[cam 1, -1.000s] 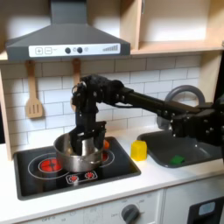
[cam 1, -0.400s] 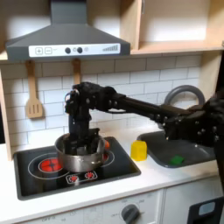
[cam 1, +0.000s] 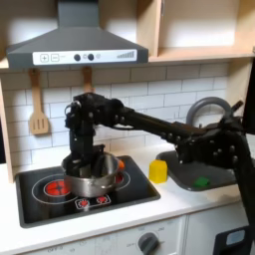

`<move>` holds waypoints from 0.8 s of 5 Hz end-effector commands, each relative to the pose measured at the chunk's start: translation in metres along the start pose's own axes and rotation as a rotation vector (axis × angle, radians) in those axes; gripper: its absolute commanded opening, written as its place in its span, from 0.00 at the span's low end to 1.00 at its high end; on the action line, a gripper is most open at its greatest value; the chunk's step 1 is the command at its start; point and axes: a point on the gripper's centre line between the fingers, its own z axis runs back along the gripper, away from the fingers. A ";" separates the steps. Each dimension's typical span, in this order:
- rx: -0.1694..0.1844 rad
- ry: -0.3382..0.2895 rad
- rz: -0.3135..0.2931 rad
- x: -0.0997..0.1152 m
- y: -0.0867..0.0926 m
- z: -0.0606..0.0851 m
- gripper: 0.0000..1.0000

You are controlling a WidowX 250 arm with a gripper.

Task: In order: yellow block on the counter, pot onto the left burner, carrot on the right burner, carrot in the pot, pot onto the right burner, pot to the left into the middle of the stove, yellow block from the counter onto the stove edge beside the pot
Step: 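Drag the pot onto the left burner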

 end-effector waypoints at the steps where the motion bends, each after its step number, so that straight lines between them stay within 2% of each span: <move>1: 0.024 -0.001 0.028 0.003 0.010 0.001 1.00; 3: 0.019 -0.015 0.072 0.010 0.021 0.006 1.00; 4: 0.023 -0.021 0.132 0.020 0.038 0.008 1.00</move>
